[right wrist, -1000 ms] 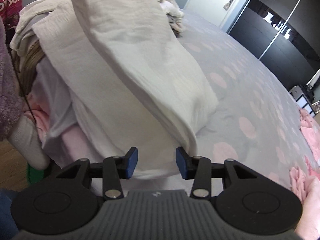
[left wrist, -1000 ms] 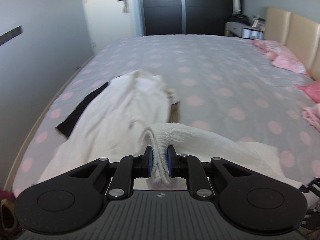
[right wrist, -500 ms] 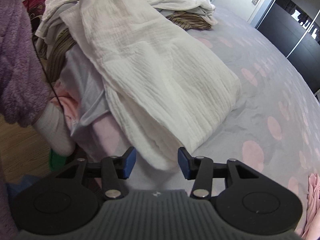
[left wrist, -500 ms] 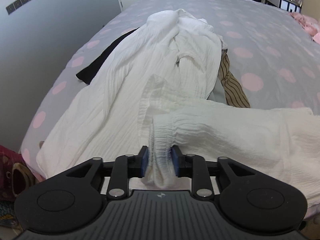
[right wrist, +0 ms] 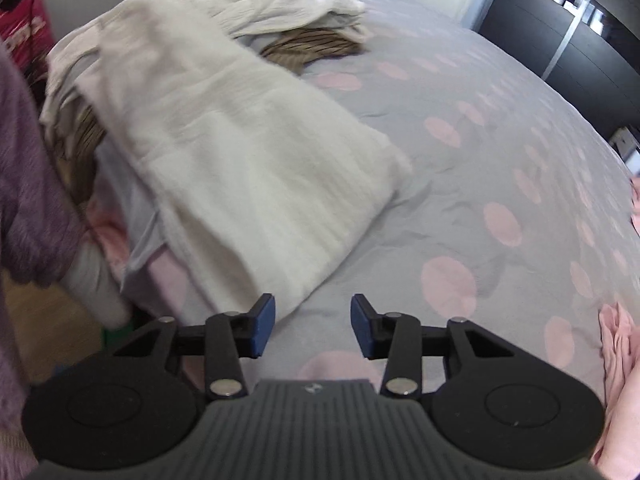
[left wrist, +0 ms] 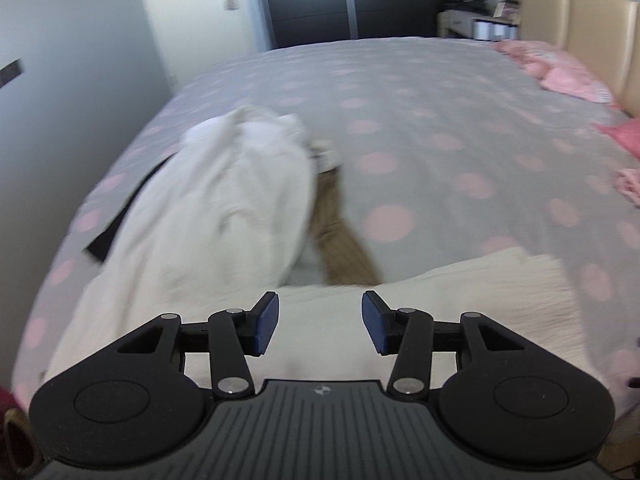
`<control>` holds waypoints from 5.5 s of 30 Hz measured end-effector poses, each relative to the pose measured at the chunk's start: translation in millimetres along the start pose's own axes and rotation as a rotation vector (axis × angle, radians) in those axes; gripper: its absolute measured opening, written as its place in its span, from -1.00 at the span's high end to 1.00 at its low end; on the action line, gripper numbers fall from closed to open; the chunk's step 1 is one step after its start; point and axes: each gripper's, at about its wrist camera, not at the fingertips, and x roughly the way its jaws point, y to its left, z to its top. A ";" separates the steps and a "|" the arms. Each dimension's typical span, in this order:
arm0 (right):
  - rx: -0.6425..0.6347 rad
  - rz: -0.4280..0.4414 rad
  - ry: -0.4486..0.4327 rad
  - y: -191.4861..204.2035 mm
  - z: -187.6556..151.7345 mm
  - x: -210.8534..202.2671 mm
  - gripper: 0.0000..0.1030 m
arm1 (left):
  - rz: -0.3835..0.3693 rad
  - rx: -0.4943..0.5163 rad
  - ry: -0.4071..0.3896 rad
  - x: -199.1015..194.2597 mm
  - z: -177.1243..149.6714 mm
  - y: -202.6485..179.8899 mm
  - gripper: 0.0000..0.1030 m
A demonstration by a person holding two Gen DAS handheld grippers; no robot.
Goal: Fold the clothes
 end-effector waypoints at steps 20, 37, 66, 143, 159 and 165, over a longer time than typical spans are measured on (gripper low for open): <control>0.173 -0.043 -0.205 -43.8 43.1 54.1 0.05 | -0.430 0.372 0.016 96.4 34.4 -158.2 0.19; 0.130 0.073 -0.026 -36.8 41.4 118.5 0.65 | -0.580 0.398 0.316 144.4 5.6 -158.3 0.65; 0.227 0.017 -0.033 -50.3 37.2 122.6 0.62 | -0.393 0.391 0.026 149.3 52.8 -191.3 1.00; 0.207 0.140 0.081 -21.2 9.7 113.3 0.72 | -0.555 -0.012 0.018 158.5 104.4 -126.1 0.98; 0.356 0.175 0.059 -35.2 -11.3 88.9 0.28 | -0.595 0.201 0.229 108.7 18.7 -171.0 0.72; 0.371 0.198 0.002 -36.8 -24.4 72.3 0.25 | -0.600 0.302 0.278 87.8 -13.8 -188.0 0.52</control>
